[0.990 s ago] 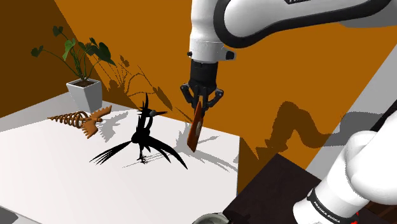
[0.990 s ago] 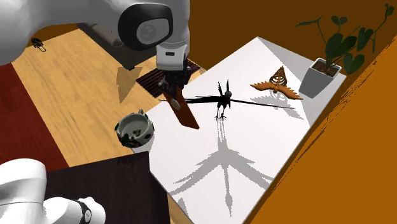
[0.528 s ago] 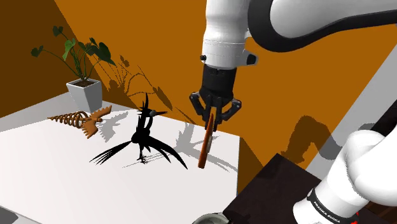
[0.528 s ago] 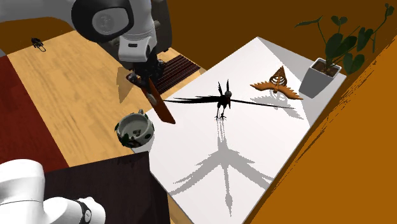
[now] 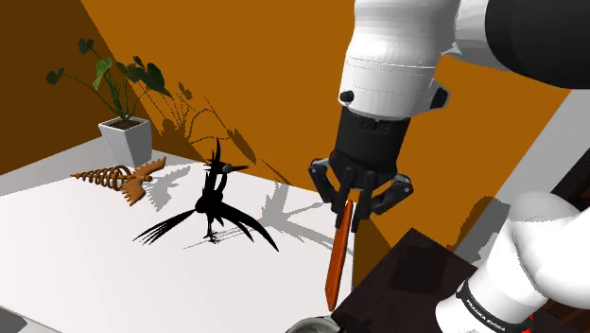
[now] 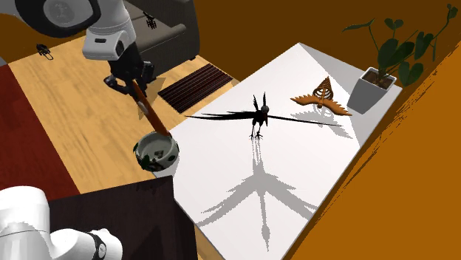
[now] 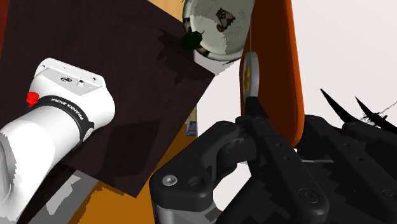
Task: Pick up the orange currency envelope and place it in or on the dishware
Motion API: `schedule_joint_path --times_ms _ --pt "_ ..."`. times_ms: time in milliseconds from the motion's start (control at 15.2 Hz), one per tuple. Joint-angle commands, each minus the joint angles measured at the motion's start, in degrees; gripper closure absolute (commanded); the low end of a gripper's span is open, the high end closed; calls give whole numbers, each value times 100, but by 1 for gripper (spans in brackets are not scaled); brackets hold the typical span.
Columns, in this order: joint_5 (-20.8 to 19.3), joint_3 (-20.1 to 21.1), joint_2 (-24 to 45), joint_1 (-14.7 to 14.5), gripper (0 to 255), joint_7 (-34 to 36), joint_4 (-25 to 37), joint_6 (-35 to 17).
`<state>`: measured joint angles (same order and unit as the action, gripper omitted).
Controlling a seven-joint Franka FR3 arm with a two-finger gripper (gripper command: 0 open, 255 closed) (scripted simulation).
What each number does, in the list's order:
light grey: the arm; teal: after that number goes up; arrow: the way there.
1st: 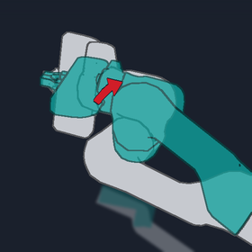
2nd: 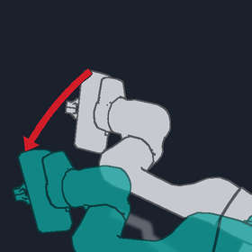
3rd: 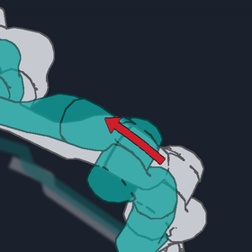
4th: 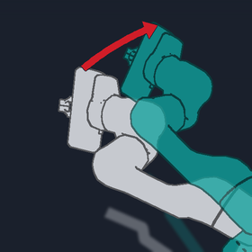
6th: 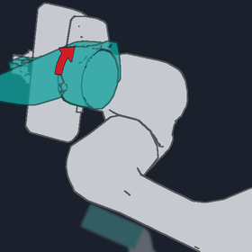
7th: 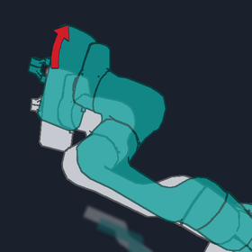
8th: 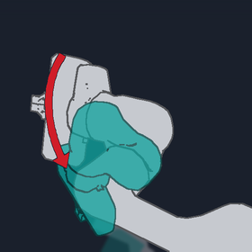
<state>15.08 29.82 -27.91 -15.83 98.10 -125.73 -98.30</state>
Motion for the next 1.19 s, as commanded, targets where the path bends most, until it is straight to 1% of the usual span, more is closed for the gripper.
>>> schedule_joint_path --times_ms 0,1122 --pt "156 155 -179 -143 255 260 -8 117" --pt "328 473 -9 -196 255 204 -1165 -1213"
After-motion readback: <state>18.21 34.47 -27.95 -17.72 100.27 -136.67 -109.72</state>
